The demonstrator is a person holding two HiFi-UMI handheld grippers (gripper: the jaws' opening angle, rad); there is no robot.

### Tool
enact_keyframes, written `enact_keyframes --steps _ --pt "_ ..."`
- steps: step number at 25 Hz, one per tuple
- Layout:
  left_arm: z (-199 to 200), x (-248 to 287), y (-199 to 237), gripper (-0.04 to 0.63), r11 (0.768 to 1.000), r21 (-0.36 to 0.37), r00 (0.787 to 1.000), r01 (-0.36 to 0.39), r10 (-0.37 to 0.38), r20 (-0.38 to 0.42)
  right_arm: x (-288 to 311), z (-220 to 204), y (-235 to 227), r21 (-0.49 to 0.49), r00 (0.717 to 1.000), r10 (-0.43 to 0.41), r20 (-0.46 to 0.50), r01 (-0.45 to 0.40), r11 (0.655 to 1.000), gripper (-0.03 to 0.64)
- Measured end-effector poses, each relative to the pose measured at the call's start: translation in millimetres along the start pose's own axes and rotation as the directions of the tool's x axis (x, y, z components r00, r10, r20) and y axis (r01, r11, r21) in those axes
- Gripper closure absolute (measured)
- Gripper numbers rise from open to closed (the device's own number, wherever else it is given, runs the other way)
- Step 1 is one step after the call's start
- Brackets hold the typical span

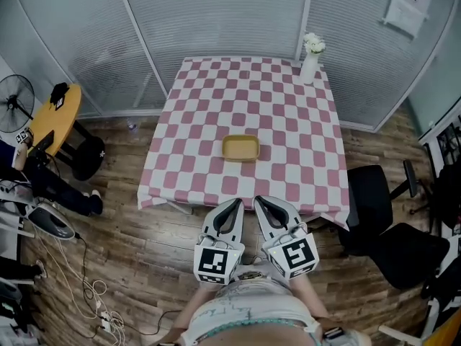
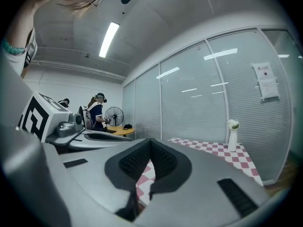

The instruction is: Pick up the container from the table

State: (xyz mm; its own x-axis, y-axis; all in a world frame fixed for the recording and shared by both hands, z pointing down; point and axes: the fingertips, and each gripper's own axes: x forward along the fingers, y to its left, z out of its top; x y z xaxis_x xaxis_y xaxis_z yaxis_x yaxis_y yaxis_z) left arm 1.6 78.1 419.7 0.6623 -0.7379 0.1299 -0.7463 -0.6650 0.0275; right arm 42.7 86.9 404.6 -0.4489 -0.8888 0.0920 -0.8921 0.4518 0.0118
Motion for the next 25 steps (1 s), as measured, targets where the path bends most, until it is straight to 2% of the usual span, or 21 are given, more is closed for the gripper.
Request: enact_keyframes --steps 4,11,25 --pt "-1.0 8.0 20.8 0.578 1.0 0.008 1.0 0.003 -0.003 -0.001 20.1 1.0 -0.5 -0.004 1.0 -0.008 0.001 0.008 1.0 0.623" --pt "1.0 24.0 45.9 0.578 0.999 0.003 0.999 0.049 -0.049 0.004 47.8 -0.3 -8.0 0.0 0.998 -0.06 -0.006 0.06 0.998 0.623" --pt "-4.2 37.5 87.5 0.578 0.991 0.018 0.992 0.129 -0.129 -0.016 93.6 -5.1 -1.8 0.009 0.994 -0.109 -0.017 0.109 0.994 0.623"
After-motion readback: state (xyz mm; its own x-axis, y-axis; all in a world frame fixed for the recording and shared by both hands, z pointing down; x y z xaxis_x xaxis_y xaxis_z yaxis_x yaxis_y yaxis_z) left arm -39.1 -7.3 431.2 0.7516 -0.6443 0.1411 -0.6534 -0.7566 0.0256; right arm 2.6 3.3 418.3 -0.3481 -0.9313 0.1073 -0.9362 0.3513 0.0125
